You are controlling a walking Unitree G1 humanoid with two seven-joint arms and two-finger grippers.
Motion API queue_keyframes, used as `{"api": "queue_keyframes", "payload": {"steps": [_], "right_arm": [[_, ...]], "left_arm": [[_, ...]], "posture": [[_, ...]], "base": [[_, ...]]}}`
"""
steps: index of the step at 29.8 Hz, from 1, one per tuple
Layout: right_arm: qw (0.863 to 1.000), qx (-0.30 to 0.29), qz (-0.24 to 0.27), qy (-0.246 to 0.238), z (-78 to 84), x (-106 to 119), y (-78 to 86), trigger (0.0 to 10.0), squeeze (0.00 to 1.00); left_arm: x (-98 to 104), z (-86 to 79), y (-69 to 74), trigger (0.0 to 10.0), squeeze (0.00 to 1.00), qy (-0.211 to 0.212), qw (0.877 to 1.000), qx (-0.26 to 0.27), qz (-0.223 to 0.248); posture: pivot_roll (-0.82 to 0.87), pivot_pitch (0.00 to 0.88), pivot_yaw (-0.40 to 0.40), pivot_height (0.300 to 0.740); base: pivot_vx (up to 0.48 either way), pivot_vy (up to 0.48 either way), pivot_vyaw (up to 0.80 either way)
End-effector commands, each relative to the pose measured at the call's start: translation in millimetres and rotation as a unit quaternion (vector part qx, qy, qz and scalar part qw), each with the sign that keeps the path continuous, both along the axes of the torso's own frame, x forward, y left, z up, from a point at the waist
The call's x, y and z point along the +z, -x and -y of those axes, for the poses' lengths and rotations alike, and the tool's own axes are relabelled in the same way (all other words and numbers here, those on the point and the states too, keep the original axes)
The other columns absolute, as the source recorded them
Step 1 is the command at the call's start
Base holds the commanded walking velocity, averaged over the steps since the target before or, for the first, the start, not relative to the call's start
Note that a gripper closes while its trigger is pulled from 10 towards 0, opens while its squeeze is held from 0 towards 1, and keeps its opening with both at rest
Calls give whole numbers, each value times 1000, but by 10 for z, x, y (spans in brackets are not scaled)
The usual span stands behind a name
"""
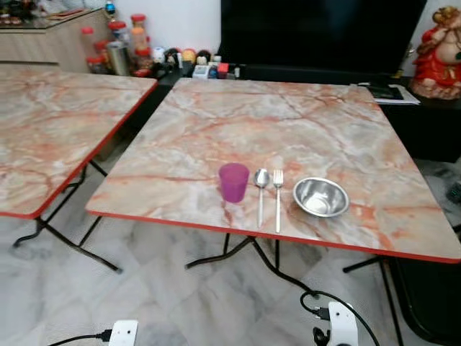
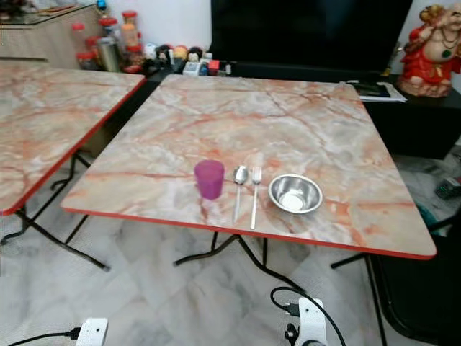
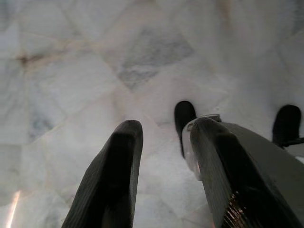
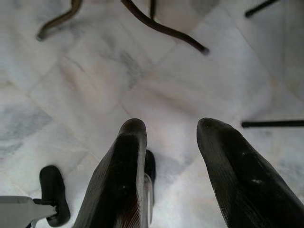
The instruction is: Setting the table
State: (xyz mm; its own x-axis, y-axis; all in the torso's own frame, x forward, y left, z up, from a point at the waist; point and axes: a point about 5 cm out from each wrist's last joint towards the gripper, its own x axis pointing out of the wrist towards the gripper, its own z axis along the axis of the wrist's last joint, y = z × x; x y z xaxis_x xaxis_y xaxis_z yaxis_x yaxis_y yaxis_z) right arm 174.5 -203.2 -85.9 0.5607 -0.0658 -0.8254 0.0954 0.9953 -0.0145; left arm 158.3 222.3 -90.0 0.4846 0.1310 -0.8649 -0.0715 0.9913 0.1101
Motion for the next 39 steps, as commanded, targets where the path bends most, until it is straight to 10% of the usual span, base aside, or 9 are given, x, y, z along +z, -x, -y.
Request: {"api": "queue_keyframes", "payload": {"steps": [1, 13, 22, 33, 39], "right_arm": [[1000, 16, 18, 7, 32, 4, 34, 10000, 0], [993, 26, 115, 16, 173, 87, 119, 10000, 0], [963, 41, 264, 22, 248, 408, 76, 10000, 0], [948, 57, 312, 21, 122, 1003, 511, 10000, 0], [923, 23, 383, 29, 164, 1496, 90, 10000, 0]], "left_arm": [[-4, 11, 1, 10000, 0, -1, 1000, -5, -4], [-5, 5, 9, 10000, 0, -1, 1000, -13, -5], [0, -9, 4, 10000, 0, -3, 1000, -19, -6], [0, -14, 9, 10000, 0, -2, 1000, -23, -8], [13, -10, -27, 10000, 0, 0, 1000, -22, -3]], "posture": [[-44, 0, -1, 740], [-68, 0, 10, 740], [-82, 0, 14, 740], [-111, 0, 12, 740], [-127, 0, 11, 740]], "base": [[0, 0, 0], [0, 0, 0], [0, 0, 0], [0, 0, 0], [0, 0, 0]]}}
